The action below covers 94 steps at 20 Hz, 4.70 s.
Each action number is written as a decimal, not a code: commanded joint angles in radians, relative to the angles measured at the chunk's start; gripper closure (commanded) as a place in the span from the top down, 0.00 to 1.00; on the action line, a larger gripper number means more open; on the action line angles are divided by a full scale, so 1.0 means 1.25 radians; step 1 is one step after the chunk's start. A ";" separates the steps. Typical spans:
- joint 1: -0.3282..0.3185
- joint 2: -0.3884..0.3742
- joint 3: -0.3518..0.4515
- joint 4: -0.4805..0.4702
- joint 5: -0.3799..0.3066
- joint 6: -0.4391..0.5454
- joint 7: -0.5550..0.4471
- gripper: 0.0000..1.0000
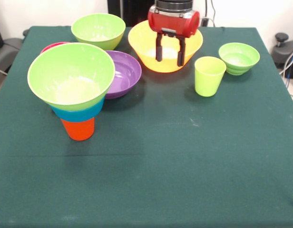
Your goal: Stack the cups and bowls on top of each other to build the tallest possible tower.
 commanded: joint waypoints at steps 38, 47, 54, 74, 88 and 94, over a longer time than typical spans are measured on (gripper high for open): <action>0.066 0.130 0.044 0.156 0.072 -0.206 0.187 1.00; 0.057 0.178 0.042 0.157 0.060 -0.255 0.180 1.00; 0.047 0.207 0.040 0.153 0.052 -0.282 0.170 1.00; 0.035 0.287 0.019 0.106 0.041 -0.320 0.137 1.00; 0.097 0.280 -0.030 0.073 0.049 -0.292 0.096 0.00; 0.104 0.268 -0.040 0.061 0.054 -0.268 0.092 0.00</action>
